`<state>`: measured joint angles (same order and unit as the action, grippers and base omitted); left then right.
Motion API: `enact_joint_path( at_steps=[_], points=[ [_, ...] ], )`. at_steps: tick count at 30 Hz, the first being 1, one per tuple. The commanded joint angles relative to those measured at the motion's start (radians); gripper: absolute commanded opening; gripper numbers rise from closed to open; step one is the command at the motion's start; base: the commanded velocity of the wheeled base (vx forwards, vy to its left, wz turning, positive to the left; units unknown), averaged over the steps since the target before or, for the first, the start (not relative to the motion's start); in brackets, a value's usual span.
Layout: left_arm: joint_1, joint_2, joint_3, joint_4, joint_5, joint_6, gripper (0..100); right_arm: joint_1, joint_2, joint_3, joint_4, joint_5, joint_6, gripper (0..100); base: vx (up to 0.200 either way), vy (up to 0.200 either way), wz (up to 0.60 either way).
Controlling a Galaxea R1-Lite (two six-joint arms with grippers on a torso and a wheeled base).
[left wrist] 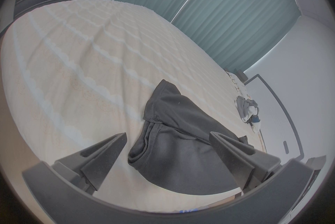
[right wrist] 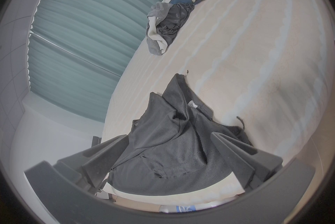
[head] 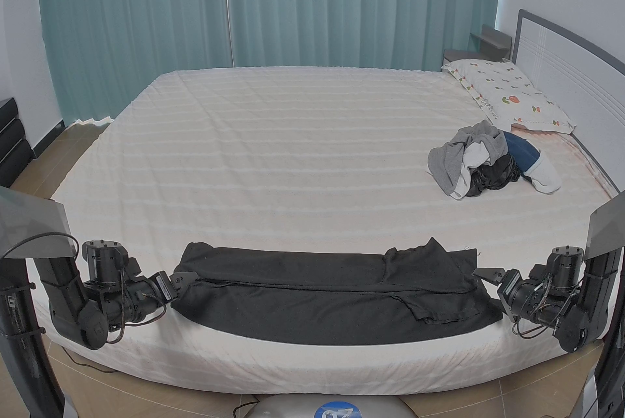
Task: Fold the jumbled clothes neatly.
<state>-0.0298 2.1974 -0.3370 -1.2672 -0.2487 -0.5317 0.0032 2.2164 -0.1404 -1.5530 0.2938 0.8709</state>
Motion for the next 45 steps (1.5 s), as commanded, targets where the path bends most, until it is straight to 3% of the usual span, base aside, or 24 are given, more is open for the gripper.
enact_joint_path(
  at_steps=[1, 6, 7, 16, 33, 34, 41, 42, 45],
  points=[
    [-0.018, 0.093, 0.006, -0.058, 0.039, 0.045, 100, -0.017, 0.017, -0.005, -0.012, 0.015, -0.003, 100, 0.0, 0.0, 0.0],
    [-0.025, 0.108, -0.004, -0.06, 0.043, 0.05, 100, -0.017, 0.008, -0.004, -0.012, 0.034, -0.003, 100, 0.0, 0.0, 0.0],
    [-0.027, 0.11, -0.005, -0.06, 0.046, 0.05, 0, -0.015, 0.008, -0.002, -0.012, 0.036, -0.003, 100, 0.0, 0.0, 0.0],
    [0.016, 0.114, 0.026, -0.063, 0.123, 0.041, 0, -0.015, 0.011, 0.005, -0.012, 0.038, -0.003, 100, 0.0, 0.0, 0.0],
    [0.06, 0.11, 0.092, -0.063, 0.118, 0.038, 0, -0.008, 0.014, 0.016, -0.012, 0.042, -0.003, 100, 0.0, 0.0, 0.0],
    [0.06, 0.108, 0.092, -0.063, 0.118, 0.038, 100, -0.008, 0.014, 0.016, -0.012, 0.042, -0.003, 100, 0.0, 0.0, 0.0],
    [0.117, 0.022, 0.093, -0.061, 0.085, 0.019, 100, -0.011, 0.008, 0.016, -0.012, 0.042, -0.001, 100, 0.0, 0.0, 0.0],
    [0.14, -0.018, 0.09, -0.061, 0.039, -0.001, 100, -0.011, 0.009, 0.015, -0.012, 0.042, 0.0, 100, 0.0, 0.0, 0.0],
    [0.157, -0.061, 0.078, -0.057, 0.008, -0.016, 100, -0.009, 0.008, 0.015, -0.012, 0.042, 0.0, 100, 0.0, 0.0, 0.0]
  ],
)
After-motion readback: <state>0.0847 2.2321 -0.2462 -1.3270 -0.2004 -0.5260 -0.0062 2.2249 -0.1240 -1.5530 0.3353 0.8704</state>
